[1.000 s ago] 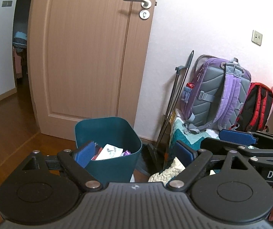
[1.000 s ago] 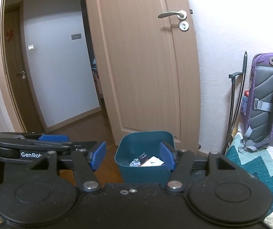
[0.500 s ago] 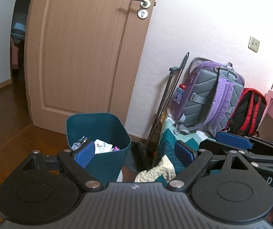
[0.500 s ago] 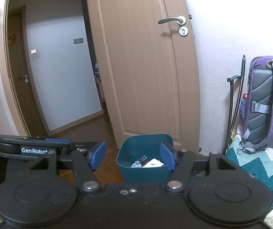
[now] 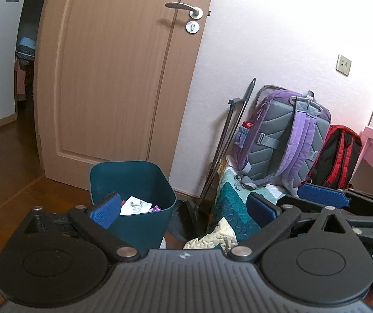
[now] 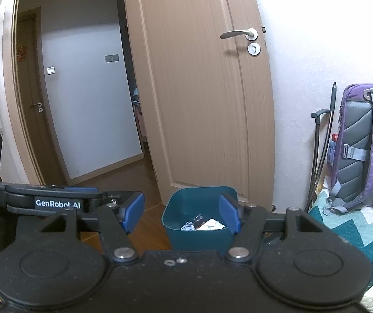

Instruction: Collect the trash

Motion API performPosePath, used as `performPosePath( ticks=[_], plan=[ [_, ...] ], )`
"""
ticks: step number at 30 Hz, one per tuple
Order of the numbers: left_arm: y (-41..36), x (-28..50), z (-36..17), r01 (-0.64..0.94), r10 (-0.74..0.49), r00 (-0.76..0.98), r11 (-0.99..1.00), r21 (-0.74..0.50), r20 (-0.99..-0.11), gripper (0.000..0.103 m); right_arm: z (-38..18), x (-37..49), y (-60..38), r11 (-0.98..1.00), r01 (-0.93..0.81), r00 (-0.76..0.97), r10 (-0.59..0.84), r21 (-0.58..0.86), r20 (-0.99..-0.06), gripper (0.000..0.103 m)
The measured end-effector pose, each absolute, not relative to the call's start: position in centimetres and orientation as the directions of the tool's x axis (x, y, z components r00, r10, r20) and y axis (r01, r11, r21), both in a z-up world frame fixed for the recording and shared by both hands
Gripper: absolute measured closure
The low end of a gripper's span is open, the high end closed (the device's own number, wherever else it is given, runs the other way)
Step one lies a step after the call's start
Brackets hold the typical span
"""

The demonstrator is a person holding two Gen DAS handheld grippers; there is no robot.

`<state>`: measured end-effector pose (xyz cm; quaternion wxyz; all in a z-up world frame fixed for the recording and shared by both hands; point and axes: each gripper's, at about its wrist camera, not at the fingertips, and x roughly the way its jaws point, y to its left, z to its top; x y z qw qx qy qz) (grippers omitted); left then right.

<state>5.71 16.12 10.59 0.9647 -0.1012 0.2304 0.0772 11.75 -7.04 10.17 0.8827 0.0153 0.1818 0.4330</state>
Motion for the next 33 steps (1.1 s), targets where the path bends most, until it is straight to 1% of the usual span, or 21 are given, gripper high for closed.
performPosePath(
  ticks=[5, 14, 24, 28, 33],
  plan=[
    [15.4, 5.4, 10.6, -0.201, 0.127, 0.88, 0.973, -0.117, -0.457, 0.0, 10.0, 11.7, -7.2, 0.635, -0.749, 0.568, 0.762, 0.189, -0.31, 0.039],
    [15.2, 4.4, 10.9, -0.202, 0.13, 0.898, 0.971, -0.131, -0.42, 0.0, 10.1, 11.3, -7.2, 0.651, -0.734, 0.581, 0.75, 0.195, -0.316, 0.039],
    [14.7, 4.3, 10.9, -0.225, 0.169, 0.888, 0.971, -0.085, -0.427, 0.0, 9.9, 10.9, -7.7, 0.66, -0.725, 0.59, 0.743, 0.198, -0.317, 0.039],
    [14.5, 4.2, 10.9, -0.207, 0.147, 0.89, 0.974, -0.095, -0.431, 0.0, 9.9, 10.9, -8.0, 0.662, -0.721, 0.592, 0.742, 0.205, -0.314, 0.039],
    [14.2, 3.9, 11.0, -0.213, 0.156, 0.892, 0.973, -0.091, -0.425, 0.0, 9.8, 10.8, -8.3, 0.666, -0.714, 0.595, 0.74, 0.216, -0.315, 0.039]
  ],
)
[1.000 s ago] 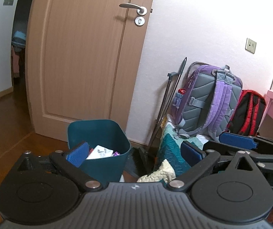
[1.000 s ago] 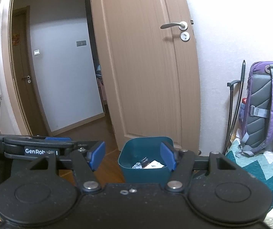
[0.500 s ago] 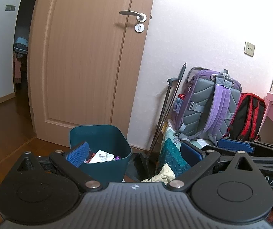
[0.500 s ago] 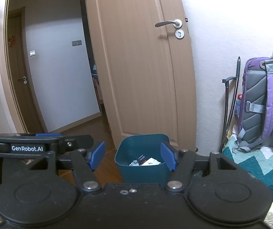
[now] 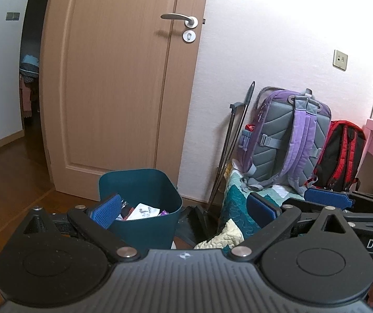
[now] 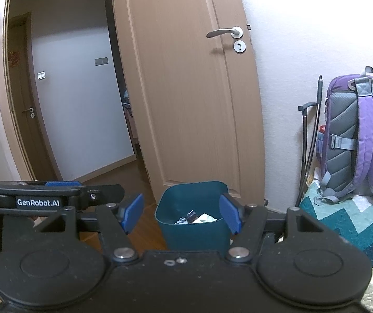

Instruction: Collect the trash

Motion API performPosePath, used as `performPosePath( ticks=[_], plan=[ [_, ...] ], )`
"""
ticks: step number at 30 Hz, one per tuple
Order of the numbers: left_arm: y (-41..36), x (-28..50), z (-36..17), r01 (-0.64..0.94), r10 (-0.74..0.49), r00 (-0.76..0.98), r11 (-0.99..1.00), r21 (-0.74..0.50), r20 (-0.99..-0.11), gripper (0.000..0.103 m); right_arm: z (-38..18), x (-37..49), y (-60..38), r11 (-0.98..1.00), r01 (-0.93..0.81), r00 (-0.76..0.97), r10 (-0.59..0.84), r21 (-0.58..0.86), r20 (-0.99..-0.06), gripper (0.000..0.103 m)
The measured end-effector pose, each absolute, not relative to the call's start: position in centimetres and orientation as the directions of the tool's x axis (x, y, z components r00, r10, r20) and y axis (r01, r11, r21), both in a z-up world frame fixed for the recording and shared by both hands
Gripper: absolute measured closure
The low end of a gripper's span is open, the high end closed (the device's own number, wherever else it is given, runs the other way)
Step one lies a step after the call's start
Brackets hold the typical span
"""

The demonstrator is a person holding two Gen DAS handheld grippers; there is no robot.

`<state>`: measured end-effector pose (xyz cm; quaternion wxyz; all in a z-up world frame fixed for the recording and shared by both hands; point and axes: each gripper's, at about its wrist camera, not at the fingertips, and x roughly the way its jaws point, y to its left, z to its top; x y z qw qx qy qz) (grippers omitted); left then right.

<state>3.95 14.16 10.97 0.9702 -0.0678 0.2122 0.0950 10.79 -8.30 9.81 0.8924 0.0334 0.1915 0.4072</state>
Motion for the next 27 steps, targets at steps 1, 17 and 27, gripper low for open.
performPosePath(
  ticks=[1, 17, 27],
  plan=[
    [14.08, 3.93, 11.01, -0.214, 0.157, 0.892, 0.973, -0.09, -0.424, 0.0, 9.83, 10.77, -8.33, 0.667, -0.713, 0.596, 0.739, 0.217, -0.315, 0.039],
    [13.5, 3.84, 11.19, -0.197, 0.146, 0.899, 0.977, -0.084, -0.414, 0.0, 9.6, 11.01, -9.09, 0.68, -0.691, 0.605, 0.73, 0.246, -0.319, 0.039],
    [14.05, 3.9, 11.1, -0.198, 0.14, 0.897, 0.975, -0.097, -0.42, 0.0, 9.15, 11.06, -9.26, 0.686, -0.681, 0.607, 0.724, 0.256, -0.328, 0.038]
  ],
)
